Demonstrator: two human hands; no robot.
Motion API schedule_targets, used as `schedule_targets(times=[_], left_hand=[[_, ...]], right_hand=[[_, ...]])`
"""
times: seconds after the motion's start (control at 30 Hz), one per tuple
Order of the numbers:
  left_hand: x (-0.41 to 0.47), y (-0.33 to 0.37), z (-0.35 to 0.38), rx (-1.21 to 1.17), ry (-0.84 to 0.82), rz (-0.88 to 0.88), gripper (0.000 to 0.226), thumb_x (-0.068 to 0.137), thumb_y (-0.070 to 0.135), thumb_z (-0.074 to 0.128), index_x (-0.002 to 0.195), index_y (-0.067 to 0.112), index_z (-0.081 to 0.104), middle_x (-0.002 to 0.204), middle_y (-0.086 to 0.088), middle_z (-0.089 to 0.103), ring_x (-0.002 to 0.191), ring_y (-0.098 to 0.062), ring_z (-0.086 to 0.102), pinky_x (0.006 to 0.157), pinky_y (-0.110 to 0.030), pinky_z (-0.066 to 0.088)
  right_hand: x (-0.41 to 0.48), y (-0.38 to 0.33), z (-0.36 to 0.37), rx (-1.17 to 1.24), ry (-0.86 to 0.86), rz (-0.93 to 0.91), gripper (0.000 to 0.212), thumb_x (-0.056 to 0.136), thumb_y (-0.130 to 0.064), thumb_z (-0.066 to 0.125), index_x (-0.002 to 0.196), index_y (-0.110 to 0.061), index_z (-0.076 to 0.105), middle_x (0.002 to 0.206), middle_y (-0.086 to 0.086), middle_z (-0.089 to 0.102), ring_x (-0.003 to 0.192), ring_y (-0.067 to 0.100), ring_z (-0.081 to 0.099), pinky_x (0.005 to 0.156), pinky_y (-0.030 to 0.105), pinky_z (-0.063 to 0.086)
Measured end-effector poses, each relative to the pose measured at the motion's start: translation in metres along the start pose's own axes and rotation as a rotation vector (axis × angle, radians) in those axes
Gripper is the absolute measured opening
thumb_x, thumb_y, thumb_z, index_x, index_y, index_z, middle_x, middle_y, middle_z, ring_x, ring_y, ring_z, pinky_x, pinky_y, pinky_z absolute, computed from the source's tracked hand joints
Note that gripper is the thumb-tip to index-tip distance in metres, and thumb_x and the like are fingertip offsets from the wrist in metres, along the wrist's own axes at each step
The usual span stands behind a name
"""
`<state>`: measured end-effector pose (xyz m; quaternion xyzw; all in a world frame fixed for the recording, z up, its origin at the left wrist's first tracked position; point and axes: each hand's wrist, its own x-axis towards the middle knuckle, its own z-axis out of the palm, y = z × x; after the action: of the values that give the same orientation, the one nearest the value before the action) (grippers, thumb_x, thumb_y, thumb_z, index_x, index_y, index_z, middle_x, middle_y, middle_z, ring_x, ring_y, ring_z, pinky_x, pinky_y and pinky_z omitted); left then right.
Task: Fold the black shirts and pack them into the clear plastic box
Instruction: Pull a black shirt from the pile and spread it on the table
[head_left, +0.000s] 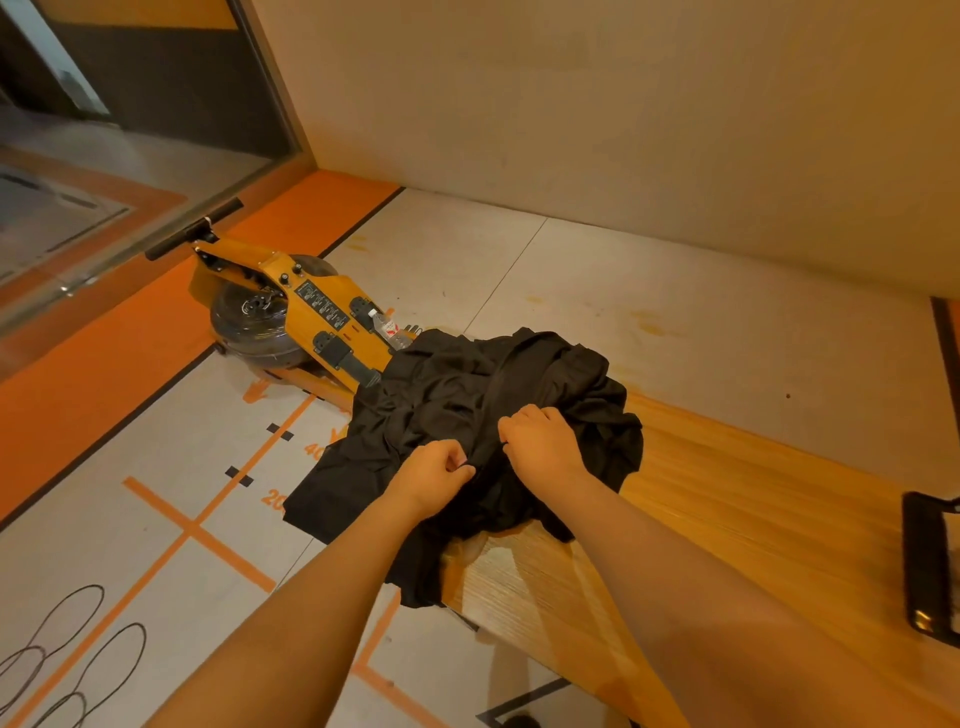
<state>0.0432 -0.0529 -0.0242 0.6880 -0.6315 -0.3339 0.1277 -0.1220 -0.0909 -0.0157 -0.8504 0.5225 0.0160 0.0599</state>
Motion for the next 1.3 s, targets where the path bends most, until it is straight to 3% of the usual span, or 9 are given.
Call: schedule_targets(times=[0.1, 0.17, 0.23, 0.47, 0.67, 0.83, 1.03, 1.17, 1.3], left_hand=[[0.006, 0.009, -0.013, -0.208, 0.061, -0.021, 0.025, 0.095, 0.018, 0.059, 0.072, 0.016, 0.049, 0.075, -0.004, 0.058, 0.074, -0.019, 0.059, 0.076, -0.037, 0.050], [0.008, 0.020, -0.023, -0.337, 0.095, -0.035, 0.024, 0.097, 0.016, 0.056, 0.074, 0.014, 0.048, 0.077, -0.004, 0.058, 0.075, -0.016, 0.062, 0.072, -0.030, 0.048], [0.010, 0.032, -0.033, -0.416, 0.122, -0.040, 0.023, 0.099, 0.016, 0.053, 0.076, 0.013, 0.047, 0.083, -0.007, 0.060, 0.078, -0.016, 0.065, 0.074, -0.030, 0.045], [0.006, 0.110, -0.059, -0.574, 0.126, 0.065, 0.023, 0.101, 0.012, 0.046, 0.079, 0.008, 0.045, 0.085, -0.017, 0.052, 0.081, -0.024, 0.063, 0.075, -0.033, 0.048], [-0.011, 0.203, -0.077, -0.988, 0.081, 0.093, 0.022, 0.099, 0.008, 0.044, 0.079, 0.008, 0.053, 0.047, 0.001, 0.054, 0.050, -0.014, 0.057, 0.076, -0.033, 0.054], [-0.022, 0.265, -0.082, -1.117, 0.117, 0.111, 0.020, 0.100, 0.016, 0.046, 0.083, 0.012, 0.055, 0.081, -0.005, 0.057, 0.076, -0.016, 0.055, 0.069, -0.026, 0.045], [-0.034, 0.326, -0.087, -0.725, 0.140, 0.354, 0.022, 0.101, 0.034, 0.045, 0.088, 0.019, 0.053, 0.084, -0.002, 0.054, 0.077, -0.014, 0.053, 0.067, -0.024, 0.043], [-0.045, 0.354, -0.099, -0.374, 0.157, 0.609, 0.038, 0.095, 0.048, 0.050, 0.105, 0.013, 0.059, 0.088, 0.003, 0.061, 0.080, -0.009, 0.057, 0.068, -0.019, 0.043], [-0.046, 0.367, -0.109, 0.040, 0.080, 0.727, 0.032, 0.092, 0.039, 0.060, 0.083, 0.010, 0.071, 0.056, 0.003, 0.048, 0.050, -0.008, 0.039, 0.050, -0.012, 0.032]], right_hand=[[-0.003, 0.006, -0.015, 0.076, 0.044, 0.012, 0.015, 0.103, -0.017, 0.038, 0.114, -0.011, 0.047, 0.065, -0.002, 0.040, 0.078, 0.026, 0.050, 0.098, 0.033, 0.037], [-0.006, 0.013, -0.027, 0.125, 0.072, 0.027, 0.018, 0.105, -0.020, 0.035, 0.115, -0.009, 0.044, 0.064, -0.001, 0.036, 0.069, 0.025, 0.046, 0.067, 0.034, 0.040], [-0.006, 0.020, -0.038, 0.178, 0.100, 0.056, 0.019, 0.105, -0.024, 0.033, 0.116, -0.010, 0.042, 0.067, 0.002, 0.040, 0.061, 0.023, 0.041, 0.049, 0.033, 0.027], [-0.029, 0.061, -0.093, 0.428, 0.301, 0.152, 0.018, 0.104, -0.027, 0.037, 0.110, -0.012, 0.046, 0.069, 0.002, 0.048, 0.065, 0.029, 0.050, 0.054, 0.035, 0.033], [-0.069, 0.107, -0.152, 0.607, 0.480, 0.221, 0.016, 0.100, -0.032, 0.047, 0.106, -0.018, 0.055, 0.078, 0.003, 0.062, 0.070, 0.023, 0.058, 0.061, 0.037, 0.047], [-0.108, 0.145, -0.195, 0.712, 0.617, 0.235, 0.015, 0.094, -0.035, 0.058, 0.088, -0.022, 0.058, 0.088, -0.004, 0.061, 0.089, 0.015, 0.058, 0.072, 0.031, 0.043], [-0.155, 0.179, -0.252, 0.681, 0.767, 0.227, 0.024, 0.094, -0.030, 0.059, 0.096, -0.007, 0.065, 0.089, 0.001, 0.061, 0.084, 0.016, 0.057, 0.073, 0.026, 0.045], [-0.187, 0.210, -0.279, 0.670, 0.880, 0.293, 0.019, 0.095, -0.029, 0.059, 0.091, -0.011, 0.063, 0.071, -0.008, 0.055, 0.066, 0.006, 0.051, 0.059, 0.014, 0.037], [-0.212, 0.235, -0.289, 0.649, 0.893, 0.355, 0.019, 0.094, -0.032, 0.060, 0.087, -0.014, 0.063, 0.072, -0.006, 0.057, 0.068, 0.008, 0.053, 0.059, 0.016, 0.039]])
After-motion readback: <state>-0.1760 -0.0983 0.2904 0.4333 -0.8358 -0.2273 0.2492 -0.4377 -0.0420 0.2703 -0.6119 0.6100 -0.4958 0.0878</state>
